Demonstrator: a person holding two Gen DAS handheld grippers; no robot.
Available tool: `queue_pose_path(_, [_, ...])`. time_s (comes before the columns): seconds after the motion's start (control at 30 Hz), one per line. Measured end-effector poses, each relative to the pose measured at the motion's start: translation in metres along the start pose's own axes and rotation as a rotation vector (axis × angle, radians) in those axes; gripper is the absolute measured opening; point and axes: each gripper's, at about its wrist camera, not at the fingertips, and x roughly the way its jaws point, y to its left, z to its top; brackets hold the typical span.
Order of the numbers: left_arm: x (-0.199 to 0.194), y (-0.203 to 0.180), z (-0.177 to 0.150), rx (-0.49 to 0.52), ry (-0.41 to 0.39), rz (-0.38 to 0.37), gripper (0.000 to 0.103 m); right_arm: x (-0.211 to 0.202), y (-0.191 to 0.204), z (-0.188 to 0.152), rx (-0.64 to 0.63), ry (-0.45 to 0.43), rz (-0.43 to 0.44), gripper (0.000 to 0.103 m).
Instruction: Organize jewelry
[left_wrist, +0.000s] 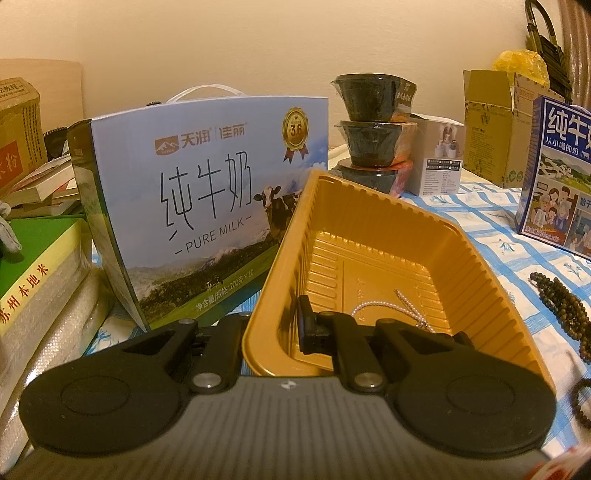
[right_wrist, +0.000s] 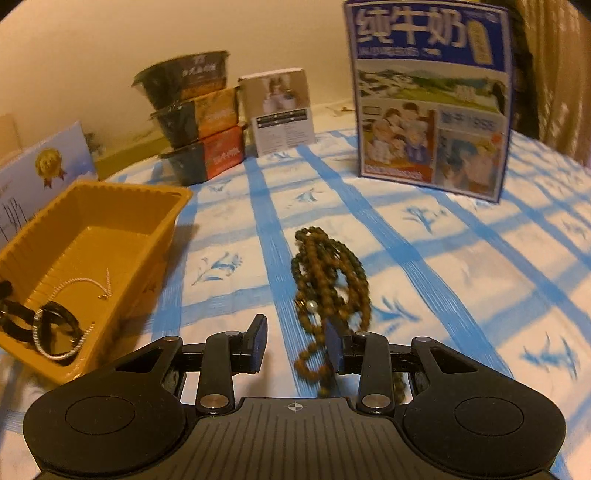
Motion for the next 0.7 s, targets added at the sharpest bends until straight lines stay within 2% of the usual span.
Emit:
queue_pose_path(0.3, [0.000,0.001,0.002,-0.005,0.004,-0.007,0.010,0.038,0.014,0.005,-0.137,0.014,-0.042,0.034])
queue_pose_path(0.47, [0.000,0.001,0.003,-0.007,0.001,-0.016,0.010,0.047,0.017,0.001,-0.184,0.014,-0.088,0.021])
queue_pose_path(0.63, [0.000,0.002,0.003,-0.009,0.001,-0.017,0.010,0.048,0.014,0.002,-0.191,0.007,-0.102,0.014])
queue_pose_path(0.7, [0.000,0.002,0.004,-0.011,0.002,-0.017,0.010,0.048,0.013,0.003,-0.194,0.007,-0.100,0.013])
